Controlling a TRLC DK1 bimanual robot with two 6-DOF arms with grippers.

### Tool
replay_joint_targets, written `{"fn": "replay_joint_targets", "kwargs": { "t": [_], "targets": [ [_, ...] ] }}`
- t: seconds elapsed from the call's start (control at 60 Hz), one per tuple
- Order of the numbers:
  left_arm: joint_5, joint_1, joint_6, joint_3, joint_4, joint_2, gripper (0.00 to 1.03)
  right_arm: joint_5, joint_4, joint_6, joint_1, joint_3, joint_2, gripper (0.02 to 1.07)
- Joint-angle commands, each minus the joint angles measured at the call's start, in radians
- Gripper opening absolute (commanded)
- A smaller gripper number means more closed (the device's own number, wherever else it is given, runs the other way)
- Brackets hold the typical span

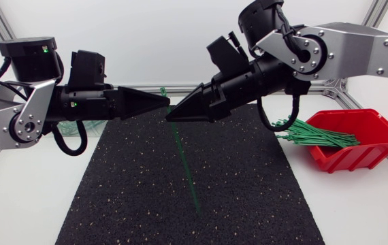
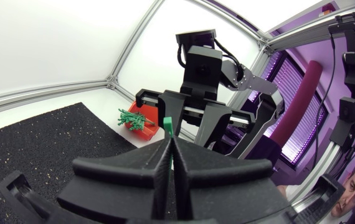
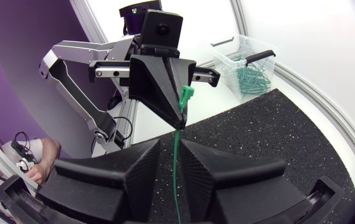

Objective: Take a green cable tie from the red box, thread the tail through the head to close it, then place it in the transparent bin on the left.

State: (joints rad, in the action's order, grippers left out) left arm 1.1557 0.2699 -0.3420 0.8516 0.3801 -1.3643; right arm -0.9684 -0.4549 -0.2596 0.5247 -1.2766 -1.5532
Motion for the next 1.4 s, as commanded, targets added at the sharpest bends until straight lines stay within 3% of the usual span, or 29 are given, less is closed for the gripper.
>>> {"fn": "replay_joint_targets", "kwargs": {
  "t": [0.0,0.033,0.3,0.383,0.517,0.7,0.967,1.383],
  "targets": [
    [0.021,-0.008,-0.034,-0.020,0.017,-0.004,0.04,-0.001,0.027,0.039,0.006,0.033,0.028,0.13],
    [0.021,-0.008,-0.035,-0.020,0.019,-0.002,0.04,-0.001,0.032,0.046,0.006,0.034,0.028,0.07],
    [0.027,-0.006,-0.061,-0.025,0.036,-0.001,0.04,-0.004,0.061,0.080,0.011,0.065,0.047,0.07],
    [0.027,-0.009,-0.084,-0.026,0.042,-0.004,0.19,-0.004,0.099,0.118,0.011,0.080,0.062,0.07],
    [0.027,-0.008,-0.088,-0.032,0.051,-0.004,0.33,-0.004,0.142,0.161,0.015,0.105,0.071,0.07],
    [0.027,-0.009,-0.140,-0.049,0.115,0.007,0.43,0.004,0.177,0.203,0.018,0.123,0.079,0.08],
    [0.025,-0.015,-0.173,-0.062,0.160,0.022,0.43,0.037,0.283,0.318,0.021,0.161,0.084,0.07],
    [0.021,-0.009,-0.195,-0.066,0.178,0.030,0.36,0.048,0.312,0.367,0.005,0.174,0.085,0.07]
  ]
}}
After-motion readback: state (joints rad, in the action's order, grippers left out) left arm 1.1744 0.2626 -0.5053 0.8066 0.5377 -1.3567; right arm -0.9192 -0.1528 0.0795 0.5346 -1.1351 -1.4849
